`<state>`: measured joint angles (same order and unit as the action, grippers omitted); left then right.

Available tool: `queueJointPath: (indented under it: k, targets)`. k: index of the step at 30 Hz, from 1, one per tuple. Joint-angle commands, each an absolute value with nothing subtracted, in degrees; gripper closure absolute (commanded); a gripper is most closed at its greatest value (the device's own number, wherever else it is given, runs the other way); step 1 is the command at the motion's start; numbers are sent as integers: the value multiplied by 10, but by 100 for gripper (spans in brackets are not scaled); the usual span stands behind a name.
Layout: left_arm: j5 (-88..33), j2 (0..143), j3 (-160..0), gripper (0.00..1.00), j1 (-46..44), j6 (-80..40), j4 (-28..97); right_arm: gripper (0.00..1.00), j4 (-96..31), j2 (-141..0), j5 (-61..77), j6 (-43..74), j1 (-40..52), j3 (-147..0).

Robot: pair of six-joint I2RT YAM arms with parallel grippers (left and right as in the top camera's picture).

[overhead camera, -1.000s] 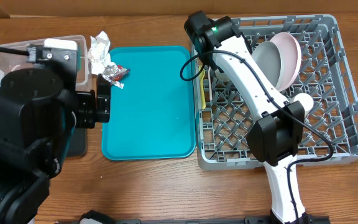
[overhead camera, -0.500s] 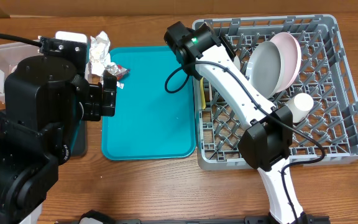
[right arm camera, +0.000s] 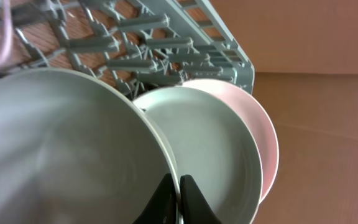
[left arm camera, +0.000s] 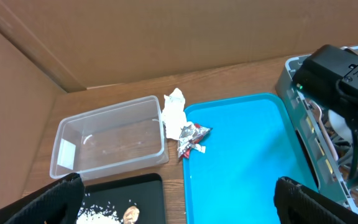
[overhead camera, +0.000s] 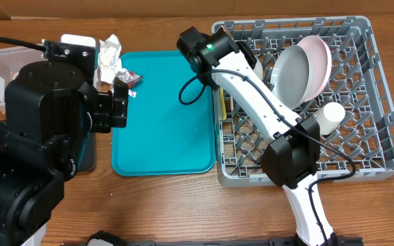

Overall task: Sort waste into correct bins and load items into the dishwasher rack
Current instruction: 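Lower the white bowl into the rack and open the right gripper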

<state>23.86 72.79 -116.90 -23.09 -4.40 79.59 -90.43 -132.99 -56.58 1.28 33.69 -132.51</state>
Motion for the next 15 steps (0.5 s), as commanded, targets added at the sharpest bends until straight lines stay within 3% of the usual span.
queueJointPath:
  k: [1, 15]
  targets:
    - [242, 729, -1174, 0, -227, -54, 795, 96, -923, -1335, -590, 14, 310, -1328]
    - [242, 729, -1174, 0, -227, -54, 795, 96, -912, -1335, -637, -1, 265, -1328]
